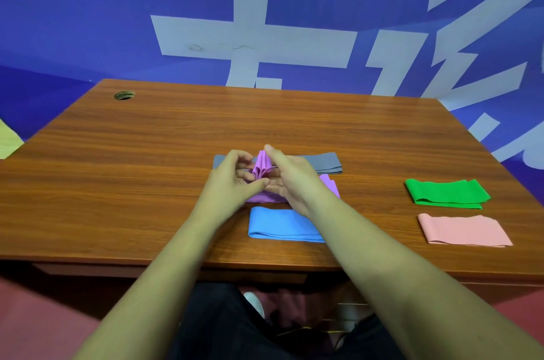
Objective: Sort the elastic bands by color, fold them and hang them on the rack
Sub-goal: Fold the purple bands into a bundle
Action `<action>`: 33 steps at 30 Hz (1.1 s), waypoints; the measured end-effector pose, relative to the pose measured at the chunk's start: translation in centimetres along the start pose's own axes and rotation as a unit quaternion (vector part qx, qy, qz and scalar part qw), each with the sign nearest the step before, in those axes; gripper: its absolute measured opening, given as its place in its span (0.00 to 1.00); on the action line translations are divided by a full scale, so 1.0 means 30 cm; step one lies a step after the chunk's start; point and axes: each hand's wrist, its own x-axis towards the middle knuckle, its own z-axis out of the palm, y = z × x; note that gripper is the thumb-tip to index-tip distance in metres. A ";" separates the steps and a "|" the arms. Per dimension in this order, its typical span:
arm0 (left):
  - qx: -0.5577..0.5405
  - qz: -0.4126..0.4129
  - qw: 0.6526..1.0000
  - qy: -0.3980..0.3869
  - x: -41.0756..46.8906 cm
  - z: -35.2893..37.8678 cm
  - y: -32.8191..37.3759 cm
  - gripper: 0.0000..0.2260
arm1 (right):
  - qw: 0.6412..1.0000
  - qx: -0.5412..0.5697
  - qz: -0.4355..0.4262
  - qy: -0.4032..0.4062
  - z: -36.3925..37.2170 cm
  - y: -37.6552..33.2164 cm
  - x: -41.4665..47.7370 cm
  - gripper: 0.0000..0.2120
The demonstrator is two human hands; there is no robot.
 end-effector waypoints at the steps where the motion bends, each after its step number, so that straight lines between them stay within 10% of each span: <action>1: -0.026 0.002 1.000 -0.008 0.000 0.000 -0.009 0.18 | 1.000 0.006 0.007 0.005 -0.007 0.004 0.006 0.18; 17: -0.013 0.020 0.991 -0.130 0.011 -0.055 -0.092 0.34 | 1.000 0.015 0.015 0.005 0.015 -0.055 0.014 0.04; 33: -0.049 -0.008 0.993 -0.112 0.046 -0.019 -0.156 0.25 | 0.999 0.004 0.039 0.032 -0.103 -0.065 0.021 0.05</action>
